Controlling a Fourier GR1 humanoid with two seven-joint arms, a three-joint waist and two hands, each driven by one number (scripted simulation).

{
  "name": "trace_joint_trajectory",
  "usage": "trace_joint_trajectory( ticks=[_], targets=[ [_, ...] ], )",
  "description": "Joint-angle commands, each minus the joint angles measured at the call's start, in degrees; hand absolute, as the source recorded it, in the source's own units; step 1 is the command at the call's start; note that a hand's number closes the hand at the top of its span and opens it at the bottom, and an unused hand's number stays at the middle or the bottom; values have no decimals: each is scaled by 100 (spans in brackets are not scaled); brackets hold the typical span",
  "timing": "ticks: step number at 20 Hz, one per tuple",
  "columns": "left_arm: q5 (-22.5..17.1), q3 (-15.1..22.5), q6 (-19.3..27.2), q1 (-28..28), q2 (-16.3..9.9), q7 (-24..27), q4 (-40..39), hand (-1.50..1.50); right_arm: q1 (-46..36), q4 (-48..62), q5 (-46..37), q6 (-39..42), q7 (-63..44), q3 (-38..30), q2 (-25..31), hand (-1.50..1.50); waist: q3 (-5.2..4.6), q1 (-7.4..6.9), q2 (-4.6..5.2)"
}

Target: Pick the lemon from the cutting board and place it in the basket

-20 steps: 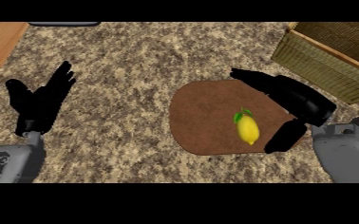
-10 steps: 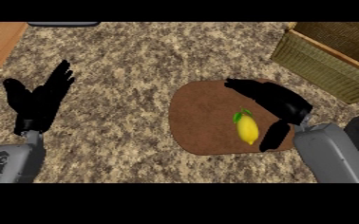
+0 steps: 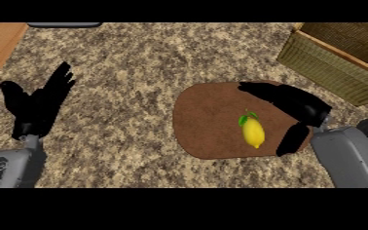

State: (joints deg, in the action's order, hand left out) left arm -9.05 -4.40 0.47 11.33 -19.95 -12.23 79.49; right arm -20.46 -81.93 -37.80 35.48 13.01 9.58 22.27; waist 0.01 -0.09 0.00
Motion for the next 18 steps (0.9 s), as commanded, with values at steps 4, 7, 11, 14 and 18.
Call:
trace_joint_trajectory(
  ticks=[4,7,11,14,18],
  targets=[
    [167,-77,-110,-110,150,-108,287,0,364,21,-360,-142,542,108,-156,-150,1,-7,-1],
    [145,-280,-394,-185,90,116,63,0,33,-23,-308,202,280,-171,-258,-150,-1,-9,-1],
    [291,-281,-219,55,183,-77,-28,0,458,63,-928,-490,471,143,-335,-150,0,1,0],
    [413,-264,-219,-123,322,199,-31,0,584,-207,-1060,-349,241,218,-452,-150,-1,4,-3],
    [610,-18,50,-106,624,-171,260,0,167,547,-1494,-790,396,355,-665,-150,1,-19,3]
  ],
)
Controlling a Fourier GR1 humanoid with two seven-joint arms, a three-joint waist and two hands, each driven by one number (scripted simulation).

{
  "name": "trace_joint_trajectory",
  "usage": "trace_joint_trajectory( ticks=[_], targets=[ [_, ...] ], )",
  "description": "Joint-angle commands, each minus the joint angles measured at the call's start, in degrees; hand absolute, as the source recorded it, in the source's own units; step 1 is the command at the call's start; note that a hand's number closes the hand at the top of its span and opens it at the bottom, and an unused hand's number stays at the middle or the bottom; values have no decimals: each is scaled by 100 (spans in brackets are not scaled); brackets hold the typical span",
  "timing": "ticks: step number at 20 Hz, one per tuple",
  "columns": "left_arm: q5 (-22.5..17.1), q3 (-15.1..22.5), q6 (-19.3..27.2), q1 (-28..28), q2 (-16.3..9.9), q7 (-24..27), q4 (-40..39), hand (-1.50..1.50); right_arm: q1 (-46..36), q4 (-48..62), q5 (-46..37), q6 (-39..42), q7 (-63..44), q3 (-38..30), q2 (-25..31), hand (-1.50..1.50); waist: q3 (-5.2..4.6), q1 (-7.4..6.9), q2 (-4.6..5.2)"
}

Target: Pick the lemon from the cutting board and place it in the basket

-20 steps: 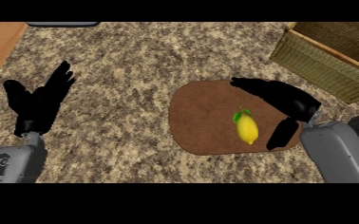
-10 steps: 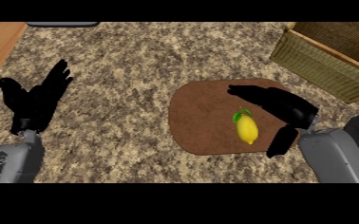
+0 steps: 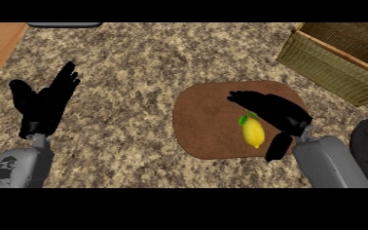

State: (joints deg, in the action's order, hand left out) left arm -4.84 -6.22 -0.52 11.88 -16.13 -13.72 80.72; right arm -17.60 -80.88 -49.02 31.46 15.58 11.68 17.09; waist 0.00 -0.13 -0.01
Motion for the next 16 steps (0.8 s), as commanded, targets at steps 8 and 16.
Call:
trace_joint_trajectory(
  ticks=[8,16],
  targets=[
    [56,-189,-134,106,6,-129,-36,0,-175,1008,-977,-765,899,313,101,150,1,-9,8],
    [219,-198,-126,165,95,179,-219,0,210,124,-1237,-544,-527,417,-875,150,-3,42,-4]
  ],
)
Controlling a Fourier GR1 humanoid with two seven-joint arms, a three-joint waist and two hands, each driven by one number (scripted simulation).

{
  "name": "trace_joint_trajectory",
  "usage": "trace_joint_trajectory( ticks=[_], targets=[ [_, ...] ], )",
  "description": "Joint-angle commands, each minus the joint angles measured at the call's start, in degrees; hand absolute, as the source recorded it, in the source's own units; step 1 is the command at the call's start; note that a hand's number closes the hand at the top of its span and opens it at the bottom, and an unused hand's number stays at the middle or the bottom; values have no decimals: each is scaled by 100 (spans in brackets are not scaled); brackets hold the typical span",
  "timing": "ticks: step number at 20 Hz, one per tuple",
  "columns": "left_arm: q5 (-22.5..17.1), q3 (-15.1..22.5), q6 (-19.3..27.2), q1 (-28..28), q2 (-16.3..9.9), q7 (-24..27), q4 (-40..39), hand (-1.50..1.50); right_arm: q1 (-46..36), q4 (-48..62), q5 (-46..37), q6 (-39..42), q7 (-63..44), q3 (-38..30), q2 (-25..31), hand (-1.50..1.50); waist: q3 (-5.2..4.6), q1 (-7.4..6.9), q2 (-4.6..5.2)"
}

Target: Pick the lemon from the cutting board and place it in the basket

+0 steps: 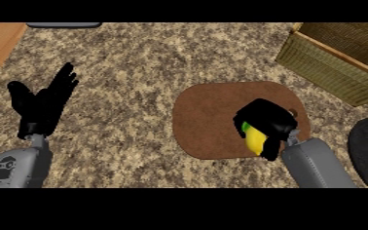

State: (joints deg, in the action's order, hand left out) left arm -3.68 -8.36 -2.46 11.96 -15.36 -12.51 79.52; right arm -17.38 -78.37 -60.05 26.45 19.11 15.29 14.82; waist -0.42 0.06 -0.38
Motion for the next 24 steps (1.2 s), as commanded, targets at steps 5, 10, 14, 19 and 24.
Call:
trace_joint_trajectory(
  ticks=[5,10,14,19,24],
  targets=[
    [-54,-10,-89,38,-49,-53,37,0,-373,-12,258,-663,-3584,-1047,-1450,150,34,-57,3],
    [-68,82,-104,216,51,-112,-6,0,-918,-128,1334,-1789,-5535,-468,-1472,150,47,-302,41],
    [14,122,-115,234,29,-86,-114,0,-1575,-569,2077,-3242,-6134,-16,-1478,150,46,-364,36],
    [55,139,-207,137,39,171,-338,0,-2805,-651,1636,-4646,-7116,697,-1480,150,28,-318,50],
    [61,124,18,40,87,-211,188,0,-3961,-474,826,-4670,-8550,604,-1481,150,35,-180,9]
  ],
)
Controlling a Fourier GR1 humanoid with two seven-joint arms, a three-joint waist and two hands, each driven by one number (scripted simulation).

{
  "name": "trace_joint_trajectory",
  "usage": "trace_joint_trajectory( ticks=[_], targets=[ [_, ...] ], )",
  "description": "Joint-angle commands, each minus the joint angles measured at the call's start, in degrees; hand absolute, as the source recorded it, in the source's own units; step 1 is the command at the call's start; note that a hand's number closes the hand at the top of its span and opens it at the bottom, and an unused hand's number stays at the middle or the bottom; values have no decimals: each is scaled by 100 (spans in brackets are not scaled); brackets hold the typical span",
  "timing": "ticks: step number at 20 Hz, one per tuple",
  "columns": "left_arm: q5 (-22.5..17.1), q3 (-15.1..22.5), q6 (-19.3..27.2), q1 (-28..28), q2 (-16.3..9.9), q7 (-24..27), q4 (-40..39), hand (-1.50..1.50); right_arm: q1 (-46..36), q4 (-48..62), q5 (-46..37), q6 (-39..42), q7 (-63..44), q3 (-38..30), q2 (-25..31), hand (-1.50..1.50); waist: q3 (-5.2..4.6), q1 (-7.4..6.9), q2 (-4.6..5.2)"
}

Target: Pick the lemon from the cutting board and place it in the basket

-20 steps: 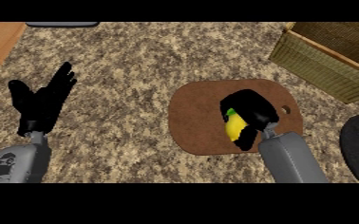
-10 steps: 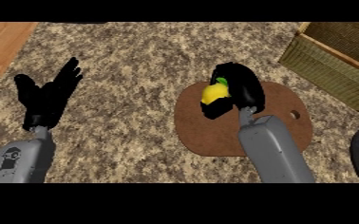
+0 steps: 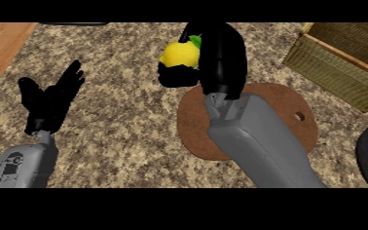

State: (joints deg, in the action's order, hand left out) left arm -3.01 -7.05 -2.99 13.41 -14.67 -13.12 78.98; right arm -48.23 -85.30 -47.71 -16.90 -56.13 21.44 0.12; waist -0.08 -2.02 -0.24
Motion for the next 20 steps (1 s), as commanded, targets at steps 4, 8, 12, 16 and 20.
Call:
trace_joint_trajectory(
  ticks=[4,8,12,16,20],
  targets=[
    [8,-210,-13,-63,-116,238,-274,0,-1399,-164,-701,688,-1570,-492,-11,150,0,220,-6],
    [-15,-68,90,-84,44,-131,193,0,-2096,791,-780,851,-1119,-1221,286,150,4,151,15],
    [-26,-41,-10,-282,71,17,189,0,-2790,1489,-724,934,-832,-1854,656,150,2,114,31],
    [-57,-168,-166,-92,-171,10,102,0,-3179,2267,-924,681,-547,-2174,936,150,1,111,47],
    [65,-97,7,34,45,173,-168,0,-3401,2828,-1075,633,-342,-2387,1236,150,1,130,55]
  ],
)
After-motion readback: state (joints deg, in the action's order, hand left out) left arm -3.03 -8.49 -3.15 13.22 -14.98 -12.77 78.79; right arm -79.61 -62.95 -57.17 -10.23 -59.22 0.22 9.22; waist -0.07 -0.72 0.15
